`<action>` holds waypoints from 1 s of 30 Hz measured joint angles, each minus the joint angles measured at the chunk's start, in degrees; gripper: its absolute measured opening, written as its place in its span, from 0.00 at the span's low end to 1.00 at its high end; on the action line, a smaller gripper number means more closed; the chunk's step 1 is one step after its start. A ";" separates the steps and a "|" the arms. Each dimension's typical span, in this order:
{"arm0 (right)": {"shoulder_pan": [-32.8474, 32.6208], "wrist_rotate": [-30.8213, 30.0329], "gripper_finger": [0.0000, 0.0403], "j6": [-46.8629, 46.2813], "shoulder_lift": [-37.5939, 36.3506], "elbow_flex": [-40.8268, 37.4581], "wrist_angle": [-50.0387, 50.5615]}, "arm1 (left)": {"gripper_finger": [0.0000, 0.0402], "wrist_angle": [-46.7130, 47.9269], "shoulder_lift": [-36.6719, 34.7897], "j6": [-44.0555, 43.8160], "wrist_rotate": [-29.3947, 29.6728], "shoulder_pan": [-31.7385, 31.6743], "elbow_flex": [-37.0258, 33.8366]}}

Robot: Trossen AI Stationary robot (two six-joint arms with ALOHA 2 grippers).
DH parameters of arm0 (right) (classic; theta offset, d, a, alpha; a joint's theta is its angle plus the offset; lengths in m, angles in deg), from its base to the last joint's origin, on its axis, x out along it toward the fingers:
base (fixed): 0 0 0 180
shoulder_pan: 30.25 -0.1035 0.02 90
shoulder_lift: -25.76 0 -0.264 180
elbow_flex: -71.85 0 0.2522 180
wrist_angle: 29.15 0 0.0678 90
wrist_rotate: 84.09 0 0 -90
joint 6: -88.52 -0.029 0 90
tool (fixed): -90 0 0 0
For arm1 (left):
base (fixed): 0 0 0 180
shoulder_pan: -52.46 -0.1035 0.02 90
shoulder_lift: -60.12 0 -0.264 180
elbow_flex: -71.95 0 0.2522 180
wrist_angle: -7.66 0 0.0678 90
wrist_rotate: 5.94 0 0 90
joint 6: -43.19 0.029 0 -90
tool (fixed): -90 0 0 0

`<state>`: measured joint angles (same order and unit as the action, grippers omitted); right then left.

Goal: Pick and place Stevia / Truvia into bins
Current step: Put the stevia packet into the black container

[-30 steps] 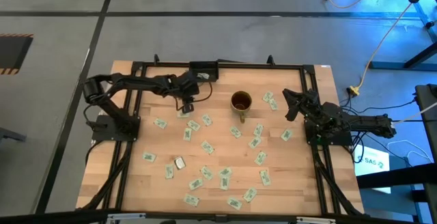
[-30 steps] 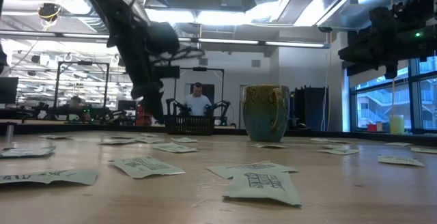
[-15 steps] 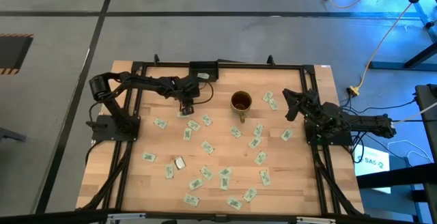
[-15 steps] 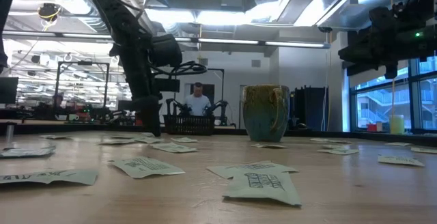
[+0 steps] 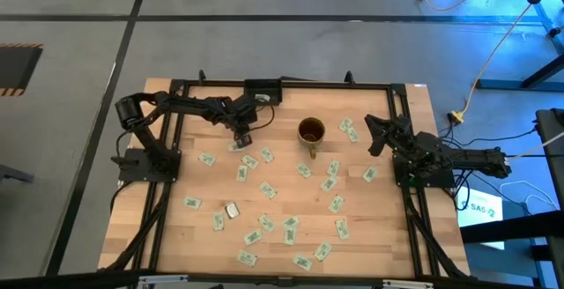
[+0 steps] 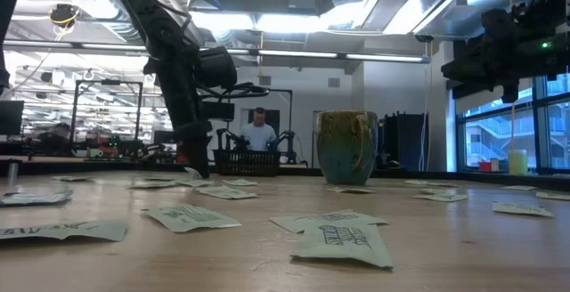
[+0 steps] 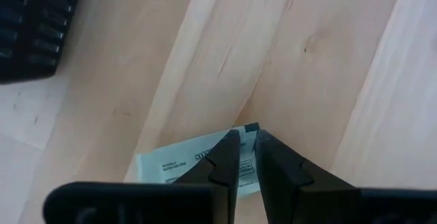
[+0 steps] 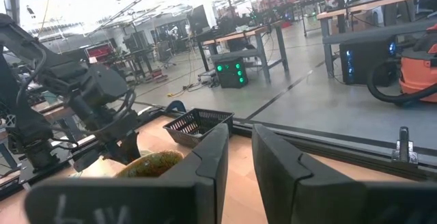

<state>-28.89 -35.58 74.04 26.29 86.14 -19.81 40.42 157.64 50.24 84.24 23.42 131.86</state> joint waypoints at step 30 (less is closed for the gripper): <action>0.00 -0.01 0.18 0.04 -0.01 -0.01 -0.02 | 0.01 -11.24 -11.79 -22.05 -8.91 -4.40 1.65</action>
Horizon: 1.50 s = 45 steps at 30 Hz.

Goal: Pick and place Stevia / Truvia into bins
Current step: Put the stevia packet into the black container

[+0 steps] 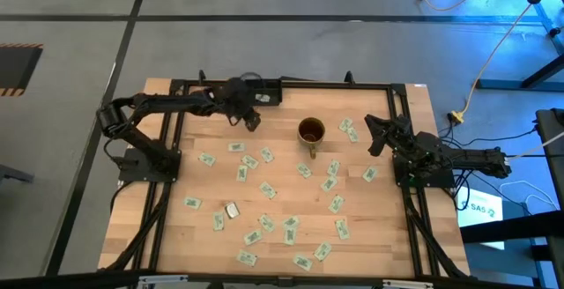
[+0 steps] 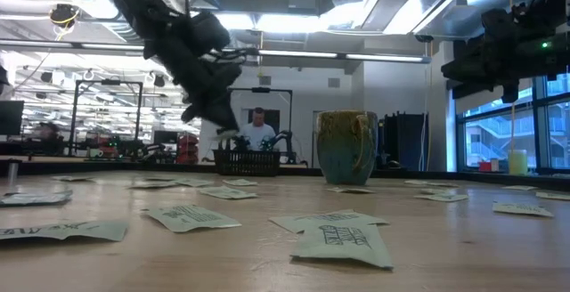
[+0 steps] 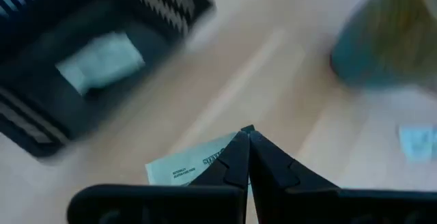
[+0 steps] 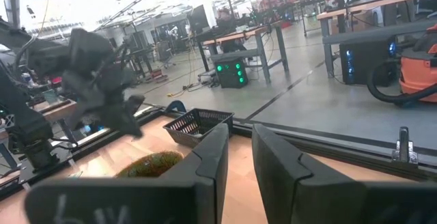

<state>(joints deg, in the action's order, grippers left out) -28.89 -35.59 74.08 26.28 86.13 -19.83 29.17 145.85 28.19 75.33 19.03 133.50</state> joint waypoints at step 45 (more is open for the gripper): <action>0.01 0.01 0.18 0.14 0.02 0.02 0.00 | 0.07 -10.83 17.84 2.27 5.79 -8.74 10.33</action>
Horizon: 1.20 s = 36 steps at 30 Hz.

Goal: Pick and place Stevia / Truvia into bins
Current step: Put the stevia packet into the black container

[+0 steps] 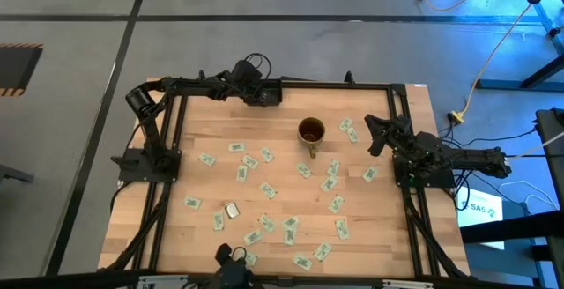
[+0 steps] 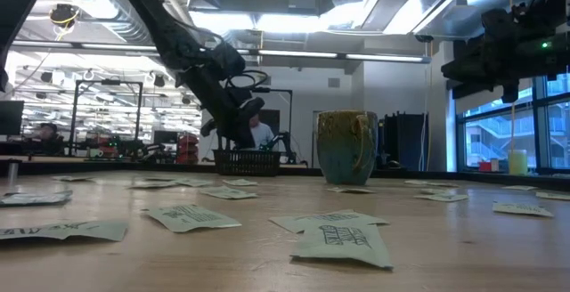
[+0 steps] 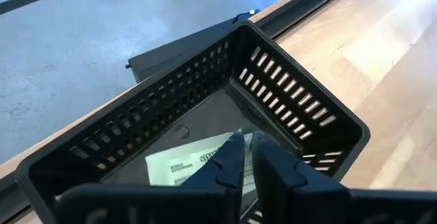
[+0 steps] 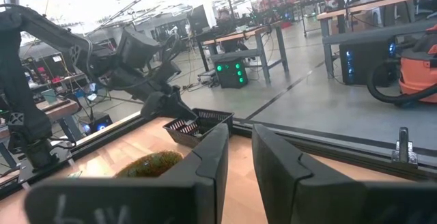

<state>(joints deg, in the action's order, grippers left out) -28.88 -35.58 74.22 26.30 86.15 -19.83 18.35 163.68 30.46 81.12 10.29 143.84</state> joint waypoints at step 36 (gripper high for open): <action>-0.01 0.01 0.18 1.32 -0.01 0.00 0.02 | 0.24 24.87 -10.54 37.66 -3.58 24.53 0.00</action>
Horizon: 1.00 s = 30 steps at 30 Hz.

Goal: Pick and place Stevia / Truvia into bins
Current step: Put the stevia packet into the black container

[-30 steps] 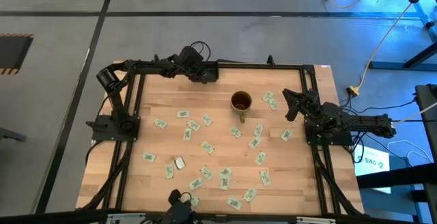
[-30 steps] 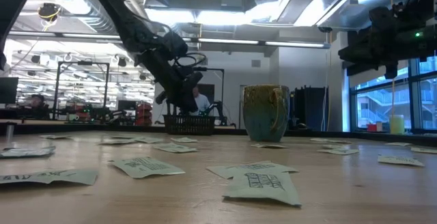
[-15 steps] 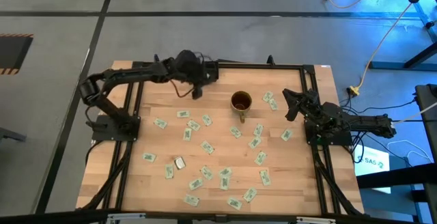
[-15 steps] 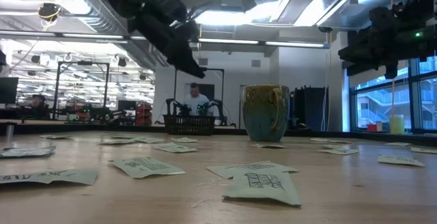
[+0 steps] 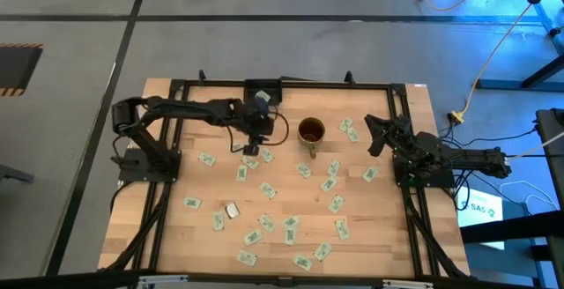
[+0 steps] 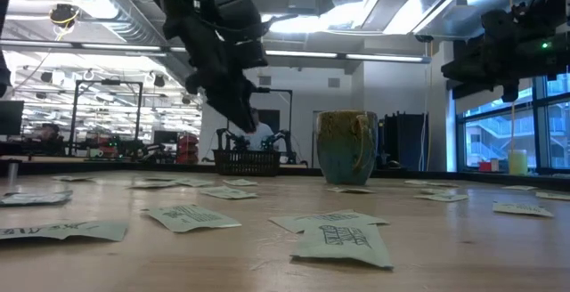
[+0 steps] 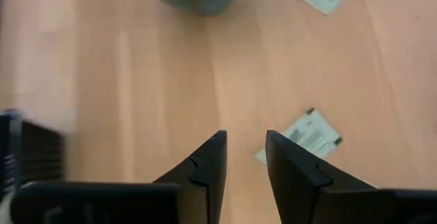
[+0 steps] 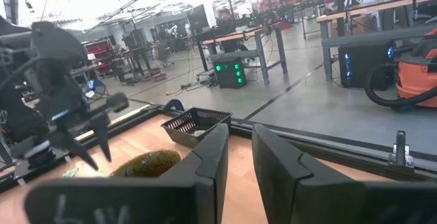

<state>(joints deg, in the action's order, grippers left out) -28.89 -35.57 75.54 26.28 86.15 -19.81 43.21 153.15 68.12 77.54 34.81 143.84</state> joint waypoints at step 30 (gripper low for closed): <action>0.01 0.00 0.18 -0.25 0.00 -0.01 0.00 | 0.18 1.97 12.96 -3.25 4.66 3.04 0.29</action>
<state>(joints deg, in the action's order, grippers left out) -28.88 -35.57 75.28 26.29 86.14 -19.81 45.18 166.10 64.86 82.21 37.85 144.13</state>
